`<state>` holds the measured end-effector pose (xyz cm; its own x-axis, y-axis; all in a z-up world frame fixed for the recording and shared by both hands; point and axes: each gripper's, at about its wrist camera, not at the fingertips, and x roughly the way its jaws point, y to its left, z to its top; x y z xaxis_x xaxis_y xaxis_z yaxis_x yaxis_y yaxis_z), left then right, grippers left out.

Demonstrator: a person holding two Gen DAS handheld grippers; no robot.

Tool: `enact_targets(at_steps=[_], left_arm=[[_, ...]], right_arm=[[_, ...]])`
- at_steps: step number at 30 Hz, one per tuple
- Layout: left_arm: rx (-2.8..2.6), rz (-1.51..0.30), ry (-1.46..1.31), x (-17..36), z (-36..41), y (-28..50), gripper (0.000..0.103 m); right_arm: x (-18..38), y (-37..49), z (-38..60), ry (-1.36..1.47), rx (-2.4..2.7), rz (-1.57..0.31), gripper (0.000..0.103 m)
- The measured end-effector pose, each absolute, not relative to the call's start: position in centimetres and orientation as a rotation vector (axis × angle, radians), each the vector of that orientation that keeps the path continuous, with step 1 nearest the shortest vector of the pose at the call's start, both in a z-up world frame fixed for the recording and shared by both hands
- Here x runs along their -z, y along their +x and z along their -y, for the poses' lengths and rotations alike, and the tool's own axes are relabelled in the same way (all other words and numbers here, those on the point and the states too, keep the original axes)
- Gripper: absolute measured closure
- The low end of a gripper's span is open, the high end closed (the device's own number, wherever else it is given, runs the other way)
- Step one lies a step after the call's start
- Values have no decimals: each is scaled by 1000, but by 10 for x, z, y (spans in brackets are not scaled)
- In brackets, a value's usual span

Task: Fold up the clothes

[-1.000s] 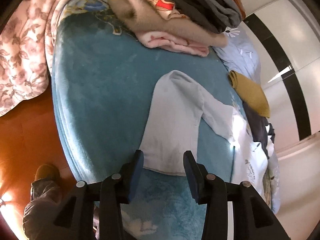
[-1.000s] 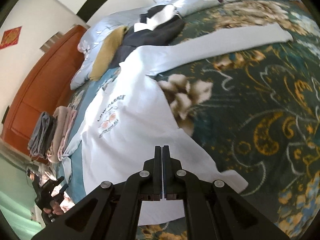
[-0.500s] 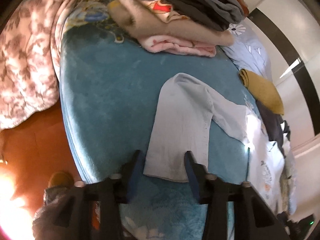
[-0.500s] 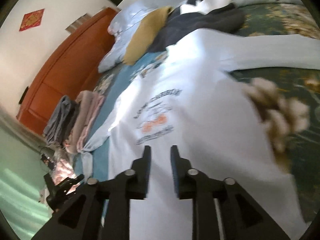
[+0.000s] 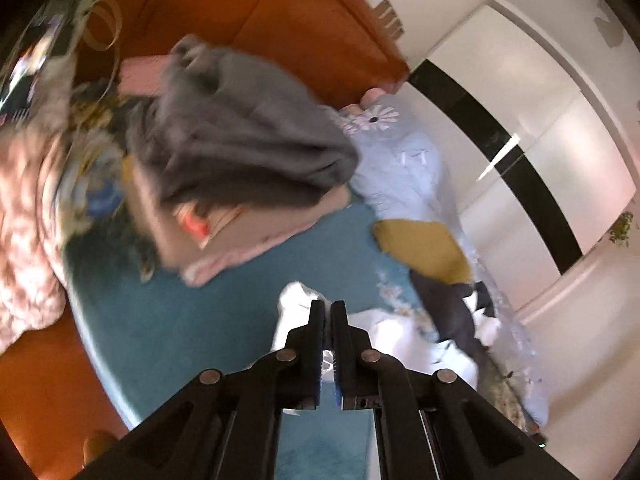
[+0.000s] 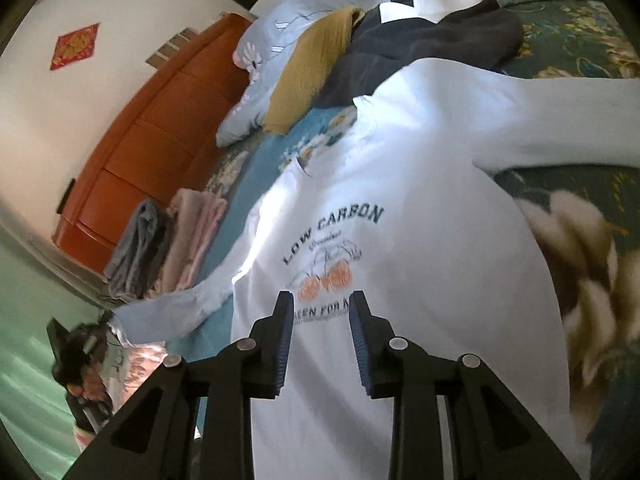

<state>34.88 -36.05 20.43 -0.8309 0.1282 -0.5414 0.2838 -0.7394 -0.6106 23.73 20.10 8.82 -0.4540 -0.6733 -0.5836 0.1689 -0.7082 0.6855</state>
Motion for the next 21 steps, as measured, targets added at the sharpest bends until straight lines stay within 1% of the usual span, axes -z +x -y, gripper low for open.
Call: enact_targets(at_steps=[4,8,10,13,16,18,21], left_arm=[[2746,-1129,969,-226,348,321,99],[2768,-1029,1082,-234,310,283,99],[2805,-1018,1149,-237,281,262,99],[2876,-943,1235,-245,233,230,99],[2958,-819,1351,-252,174,190,99],[2991,-755,1427,-250,135,166,99],[3017,-665,1573,-233,66,123,99]], right_arm=[[-83,219,-206,1209,2113,788,73],[-85,196,-210,1168,2026,815,73],[-90,185,-214,1120,1984,816,73],[-90,176,-224,1029,1959,834,72],[-81,180,-241,969,1920,907,70],[-76,181,-254,932,1906,963,66],[-76,184,-279,853,1924,1081,64]])
